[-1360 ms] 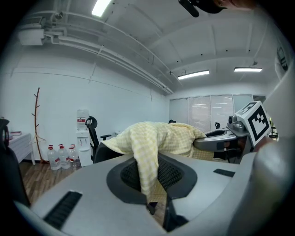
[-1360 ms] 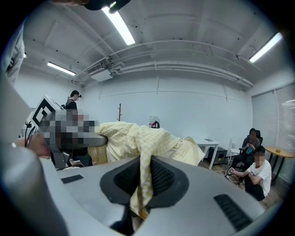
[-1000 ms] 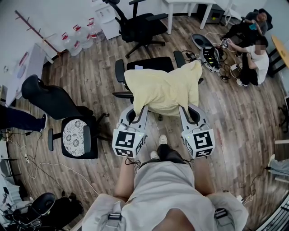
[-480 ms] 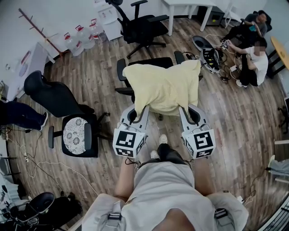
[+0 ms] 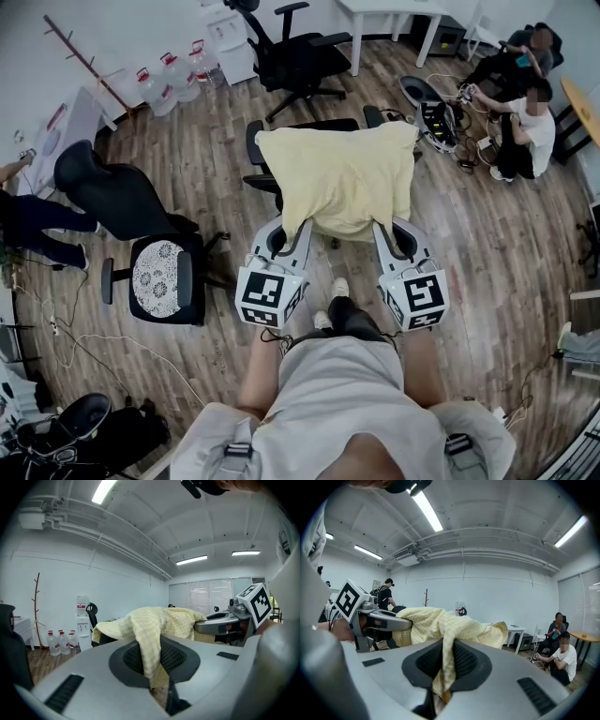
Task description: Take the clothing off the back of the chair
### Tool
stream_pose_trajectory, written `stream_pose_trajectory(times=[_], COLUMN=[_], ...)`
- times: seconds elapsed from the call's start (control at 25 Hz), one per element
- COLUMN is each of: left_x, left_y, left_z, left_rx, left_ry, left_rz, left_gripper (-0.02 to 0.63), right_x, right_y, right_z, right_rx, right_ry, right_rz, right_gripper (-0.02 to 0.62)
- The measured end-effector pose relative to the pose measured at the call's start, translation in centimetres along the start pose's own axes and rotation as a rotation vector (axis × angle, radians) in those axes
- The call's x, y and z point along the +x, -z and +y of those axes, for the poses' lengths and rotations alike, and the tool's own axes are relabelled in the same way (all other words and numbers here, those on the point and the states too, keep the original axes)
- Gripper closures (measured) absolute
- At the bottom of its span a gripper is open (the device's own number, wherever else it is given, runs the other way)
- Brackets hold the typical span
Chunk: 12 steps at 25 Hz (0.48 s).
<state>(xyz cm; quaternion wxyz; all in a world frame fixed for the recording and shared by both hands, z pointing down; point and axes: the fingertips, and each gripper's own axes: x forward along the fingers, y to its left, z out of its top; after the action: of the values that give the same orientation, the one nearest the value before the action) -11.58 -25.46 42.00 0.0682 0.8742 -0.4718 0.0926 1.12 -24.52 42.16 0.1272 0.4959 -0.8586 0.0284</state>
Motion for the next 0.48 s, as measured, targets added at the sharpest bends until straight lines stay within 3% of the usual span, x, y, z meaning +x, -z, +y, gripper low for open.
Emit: stream_pose_trajectory(times=[0.48], left_x=[-2.4], left_y=[-0.3], left_z=[-1.7], left_rx=[0.003], left_ry=[0.015], left_rz=[-0.020], left_gripper=[0.555], right_x=[-2.3], right_y=[-0.3], right_z=[1.6], right_rx=[-0.003], right_ry=[-0.004], right_rz=[-0.011], right_gripper=[0.554])
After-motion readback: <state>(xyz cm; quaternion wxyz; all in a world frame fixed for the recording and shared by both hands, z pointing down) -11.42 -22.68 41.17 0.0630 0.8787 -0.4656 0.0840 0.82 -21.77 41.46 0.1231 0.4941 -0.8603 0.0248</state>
